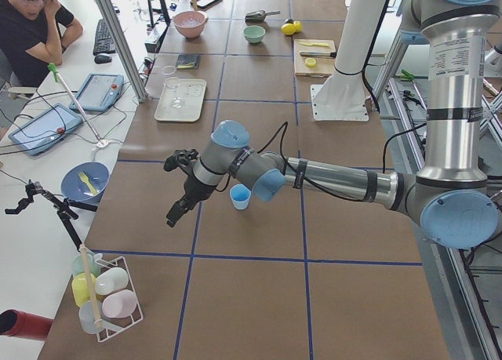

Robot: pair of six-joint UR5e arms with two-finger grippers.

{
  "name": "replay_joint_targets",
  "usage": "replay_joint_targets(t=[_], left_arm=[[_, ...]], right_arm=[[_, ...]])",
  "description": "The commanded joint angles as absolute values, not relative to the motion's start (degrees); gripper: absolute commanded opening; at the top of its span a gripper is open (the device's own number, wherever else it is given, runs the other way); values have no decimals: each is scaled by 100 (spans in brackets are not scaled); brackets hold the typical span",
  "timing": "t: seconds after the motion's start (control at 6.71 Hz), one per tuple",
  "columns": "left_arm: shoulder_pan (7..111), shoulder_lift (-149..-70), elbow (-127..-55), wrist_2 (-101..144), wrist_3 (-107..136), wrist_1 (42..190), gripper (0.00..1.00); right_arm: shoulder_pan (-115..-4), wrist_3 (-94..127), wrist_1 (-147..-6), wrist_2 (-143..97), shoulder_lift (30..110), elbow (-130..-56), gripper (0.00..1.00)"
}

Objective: Pour ice into bowl

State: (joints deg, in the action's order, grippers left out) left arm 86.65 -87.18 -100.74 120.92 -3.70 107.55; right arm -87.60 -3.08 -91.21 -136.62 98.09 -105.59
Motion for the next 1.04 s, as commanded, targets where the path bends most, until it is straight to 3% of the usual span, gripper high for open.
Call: replay_joint_targets(t=[0.0,0.45,0.89], left_arm=[[9166,-8657,-10063,12911,-422,10110,100],[9149,-8754,-9557,13120,-413,9099,100],[9149,-8605,-9623,13860,52,9017,100]], right_arm=[[-8851,-334,-9097,-13790,9896,-10494,100],[-8946,-316,-9105,-14454,9975,-10031,100],[-9061,-352,-8764,-14458,9967,-9730,100]])
